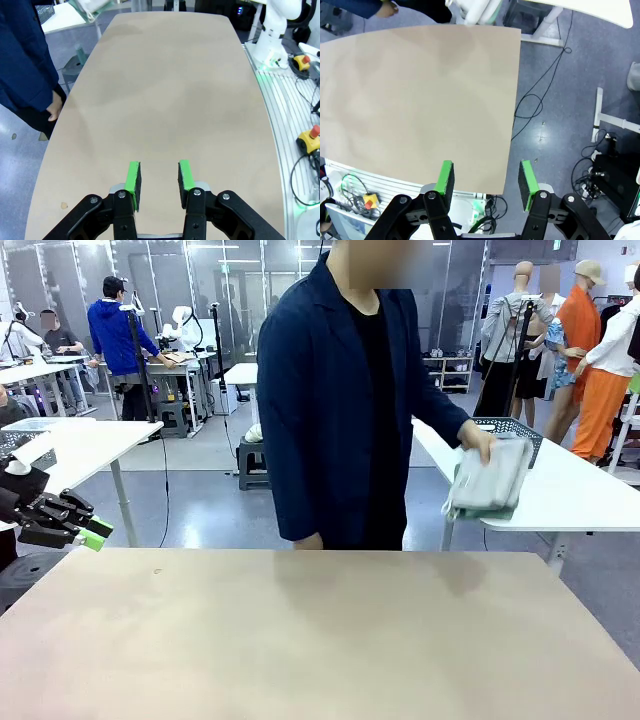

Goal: Fold the towels and place them in the basket.
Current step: Stack the folded Towel with hook on the right side of the table.

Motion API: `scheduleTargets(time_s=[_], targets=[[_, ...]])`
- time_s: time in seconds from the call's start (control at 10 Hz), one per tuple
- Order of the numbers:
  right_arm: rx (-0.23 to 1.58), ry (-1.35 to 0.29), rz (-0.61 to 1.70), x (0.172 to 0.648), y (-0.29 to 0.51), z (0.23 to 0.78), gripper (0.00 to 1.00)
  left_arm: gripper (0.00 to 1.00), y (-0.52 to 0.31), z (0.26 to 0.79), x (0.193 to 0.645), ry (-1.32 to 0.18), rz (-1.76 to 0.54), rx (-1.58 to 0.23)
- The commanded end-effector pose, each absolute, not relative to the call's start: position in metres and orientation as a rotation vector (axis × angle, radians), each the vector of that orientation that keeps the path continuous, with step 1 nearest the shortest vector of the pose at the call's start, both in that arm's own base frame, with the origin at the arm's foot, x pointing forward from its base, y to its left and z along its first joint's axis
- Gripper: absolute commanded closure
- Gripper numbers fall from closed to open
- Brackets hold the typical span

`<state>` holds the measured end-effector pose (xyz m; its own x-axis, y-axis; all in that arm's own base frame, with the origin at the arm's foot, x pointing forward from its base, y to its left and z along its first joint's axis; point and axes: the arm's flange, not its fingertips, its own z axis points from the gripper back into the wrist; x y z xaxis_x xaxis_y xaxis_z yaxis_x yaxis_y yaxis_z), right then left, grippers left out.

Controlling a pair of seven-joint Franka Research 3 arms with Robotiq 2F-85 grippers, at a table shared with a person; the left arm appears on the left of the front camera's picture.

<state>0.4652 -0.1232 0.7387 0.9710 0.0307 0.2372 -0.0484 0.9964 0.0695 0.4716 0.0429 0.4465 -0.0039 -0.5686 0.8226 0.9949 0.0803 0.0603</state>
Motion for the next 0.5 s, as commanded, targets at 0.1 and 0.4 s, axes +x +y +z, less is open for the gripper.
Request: scheduleTargets(time_s=[0.1, 0.4], targets=[[0.075, -0.238, 0.04, 0.465, -0.123, 0.739, 0.34, 0.59, 0.043, 0.447, 0.47, -0.836, -1.396, -0.682], [0.181, -0.405, -0.012, 0.456, -0.13, 0.744, 0.34, 0.59, 0.043, 0.447, 0.47, -0.836, -1.396, -0.682]])
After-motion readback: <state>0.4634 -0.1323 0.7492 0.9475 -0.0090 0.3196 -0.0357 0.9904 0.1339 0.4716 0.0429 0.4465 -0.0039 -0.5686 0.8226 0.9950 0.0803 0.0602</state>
